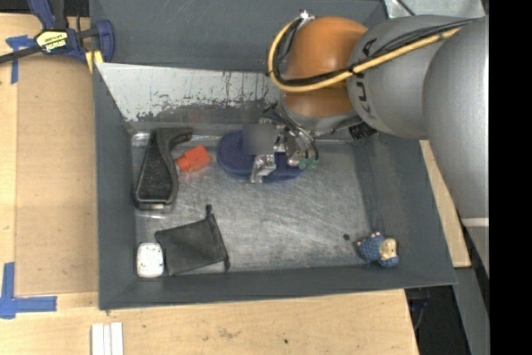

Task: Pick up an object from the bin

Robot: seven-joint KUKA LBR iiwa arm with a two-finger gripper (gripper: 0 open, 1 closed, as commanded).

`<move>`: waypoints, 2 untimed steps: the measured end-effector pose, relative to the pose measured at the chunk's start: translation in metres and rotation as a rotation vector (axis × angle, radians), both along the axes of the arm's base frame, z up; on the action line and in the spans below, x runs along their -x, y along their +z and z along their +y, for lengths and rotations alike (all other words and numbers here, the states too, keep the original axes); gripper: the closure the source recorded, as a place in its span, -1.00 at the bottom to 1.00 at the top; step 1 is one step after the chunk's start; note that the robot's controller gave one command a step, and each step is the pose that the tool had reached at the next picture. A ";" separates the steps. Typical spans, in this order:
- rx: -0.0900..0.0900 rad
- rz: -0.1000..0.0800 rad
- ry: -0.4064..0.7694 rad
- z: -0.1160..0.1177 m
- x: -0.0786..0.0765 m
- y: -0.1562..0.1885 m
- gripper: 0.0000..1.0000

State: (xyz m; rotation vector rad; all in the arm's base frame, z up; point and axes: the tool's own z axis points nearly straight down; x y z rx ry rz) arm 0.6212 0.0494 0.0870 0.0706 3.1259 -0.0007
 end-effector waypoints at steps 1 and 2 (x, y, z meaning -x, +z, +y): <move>0.000 0.000 -0.002 -0.001 -0.004 0.026 1.00; -0.001 0.006 -0.002 -0.002 -0.006 0.048 1.00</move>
Offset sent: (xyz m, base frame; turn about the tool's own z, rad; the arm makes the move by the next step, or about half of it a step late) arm 0.0000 0.0001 0.0215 0.0000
